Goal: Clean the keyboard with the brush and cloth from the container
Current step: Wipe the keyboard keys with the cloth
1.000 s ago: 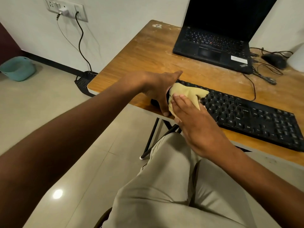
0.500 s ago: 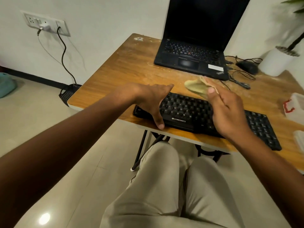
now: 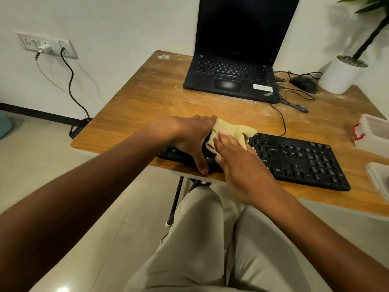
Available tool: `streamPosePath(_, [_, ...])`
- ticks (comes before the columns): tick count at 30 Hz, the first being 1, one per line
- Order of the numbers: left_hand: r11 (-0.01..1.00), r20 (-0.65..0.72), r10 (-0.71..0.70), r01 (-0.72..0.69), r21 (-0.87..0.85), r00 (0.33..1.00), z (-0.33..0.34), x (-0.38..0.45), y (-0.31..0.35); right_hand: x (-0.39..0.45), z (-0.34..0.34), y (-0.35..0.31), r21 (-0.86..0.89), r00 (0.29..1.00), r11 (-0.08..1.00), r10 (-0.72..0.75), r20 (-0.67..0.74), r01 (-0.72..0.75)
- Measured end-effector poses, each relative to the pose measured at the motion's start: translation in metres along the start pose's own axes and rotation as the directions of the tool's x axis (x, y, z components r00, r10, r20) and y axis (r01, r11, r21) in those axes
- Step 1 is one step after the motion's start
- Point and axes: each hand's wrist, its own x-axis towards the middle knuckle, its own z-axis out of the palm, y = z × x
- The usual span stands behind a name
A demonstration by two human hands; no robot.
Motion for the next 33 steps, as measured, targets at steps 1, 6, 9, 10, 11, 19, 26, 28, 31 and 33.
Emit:
streamPosePath(1, [1.000, -0.001, -0.001, 0.001, -0.002, 1.000, 0.000, -0.001, 0.000, -0.006, 0.000, -0.001, 0.003, 1.000, 1.000, -0.004, 0.006, 0.004])
streamPosePath(6, [1.000, -0.006, -0.002, 0.002, 0.013, 1.000, 0.001, -0.002, 0.003, -0.042, -0.008, -0.013, 0.065, 0.995, 0.997, -0.036, 0.091, 0.030])
streamPosePath(9, [1.000, 0.003, -0.002, 0.002, 0.010, 1.000, 0.003, -0.002, 0.002, -0.056, -0.017, -0.016, 0.173, 0.995, 0.985, -0.027, 0.092, 0.011])
streamPosePath(10, [1.000, 0.005, -0.003, 0.003, 0.006, 1.000, 0.003, 0.000, 0.000, -0.054, -0.022, -0.016, 0.228, 0.999, 0.974, -0.009, 0.036, 0.000])
streamPosePath(11, [1.000, 0.007, -0.002, 0.002, 0.000, 1.000, 0.004, 0.000, -0.001, -0.049, -0.026, -0.014, 0.278, 0.999, 0.961, 0.015, -0.044, -0.002])
streamPosePath(19, [0.998, -0.036, 0.014, -0.016, -0.057, 0.999, 0.005, 0.002, -0.006, 0.030, -0.013, -0.005, 0.232, 0.976, 0.973, 0.050, -0.214, 0.001])
streamPosePath(26, [0.995, 0.008, -0.043, 0.043, -0.093, 0.999, 0.004, -0.002, -0.002, 0.017, 0.006, -0.007, 0.011, 0.996, 0.998, -0.053, -0.067, 0.054])
streamPosePath(28, [0.996, 0.008, -0.039, 0.039, -0.084, 0.999, 0.004, -0.001, -0.001, 0.007, 0.004, -0.008, 0.047, 0.996, 0.996, -0.075, -0.049, 0.077])
streamPosePath(31, [0.994, 0.010, -0.022, 0.023, -0.108, 1.000, 0.002, -0.004, 0.001, -0.010, 0.002, -0.010, 0.077, 0.994, 0.992, -0.099, -0.041, 0.102])
streamPosePath(33, [0.995, 0.002, 0.001, 0.000, -0.101, 1.000, 0.003, -0.004, 0.001, -0.020, 0.001, -0.010, 0.101, 0.994, 0.989, -0.102, -0.044, 0.106])
